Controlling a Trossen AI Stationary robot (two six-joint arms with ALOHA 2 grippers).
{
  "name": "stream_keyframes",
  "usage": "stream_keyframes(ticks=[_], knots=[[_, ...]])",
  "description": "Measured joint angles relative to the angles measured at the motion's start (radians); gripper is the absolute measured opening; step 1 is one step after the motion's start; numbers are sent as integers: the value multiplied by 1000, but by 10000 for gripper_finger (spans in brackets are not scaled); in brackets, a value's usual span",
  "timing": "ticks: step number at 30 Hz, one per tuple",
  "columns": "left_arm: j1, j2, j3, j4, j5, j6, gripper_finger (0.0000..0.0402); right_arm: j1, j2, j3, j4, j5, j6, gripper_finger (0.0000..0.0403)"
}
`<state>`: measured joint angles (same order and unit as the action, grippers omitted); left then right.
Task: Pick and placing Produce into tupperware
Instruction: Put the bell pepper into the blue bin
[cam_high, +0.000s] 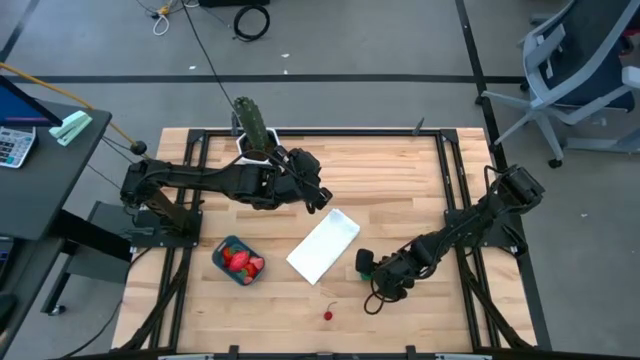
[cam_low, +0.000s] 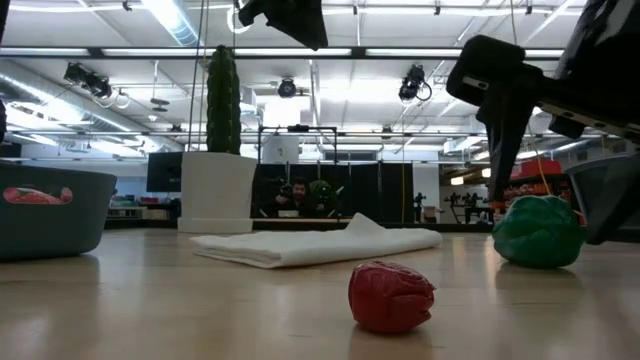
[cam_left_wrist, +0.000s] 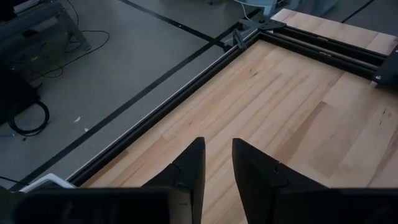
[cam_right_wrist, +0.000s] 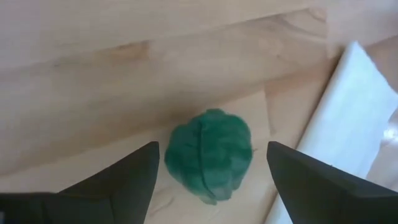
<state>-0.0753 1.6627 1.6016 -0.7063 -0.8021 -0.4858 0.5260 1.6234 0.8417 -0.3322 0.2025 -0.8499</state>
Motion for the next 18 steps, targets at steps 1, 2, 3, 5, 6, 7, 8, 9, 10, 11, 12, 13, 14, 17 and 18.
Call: stream_keyframes(ticks=[1,2,3,5,6,7,8,9,10,11,12,13,14,17,18], knots=[[0,0,0,0,0,0,89,-6,0,0,9,-9,-1,306],[0,0,0,0,0,0,90,-11,0,0,18,-14,-4,306],[0,0,0,0,0,0,91,-17,0,0,23,-19,-8,306],[0,0,0,0,0,0,91,-25,0,0,32,-32,-13,306],[0,0,0,0,0,0,90,-29,4,0,42,-44,-16,306],[0,0,0,0,0,0,88,-35,9,0,55,-57,-16,306],[0,0,0,0,0,0,87,-37,17,0,61,-64,-17,306],[0,0,0,0,0,0,85,-41,27,0,63,-71,-18,306],[0,0,0,0,0,0,84,-43,41,0,75,-76,-19,306],[0,0,0,0,0,0,82,-47,55,0,86,-76,-22,306],[0,0,0,0,0,0,81,-49,70,0,91,-78,-31,306],[0,0,0,0,0,0,80,-49,79,2,100,-78,-44,306],[0,0,0,0,0,0,80,-49,88,3,110,-72,-55,306],[0,0,0,2,0,0,83,-51,102,3,123,-60,-71,306],[0,0,0,3,0,0,84,-55,101,3,127,-60,-71,306]])
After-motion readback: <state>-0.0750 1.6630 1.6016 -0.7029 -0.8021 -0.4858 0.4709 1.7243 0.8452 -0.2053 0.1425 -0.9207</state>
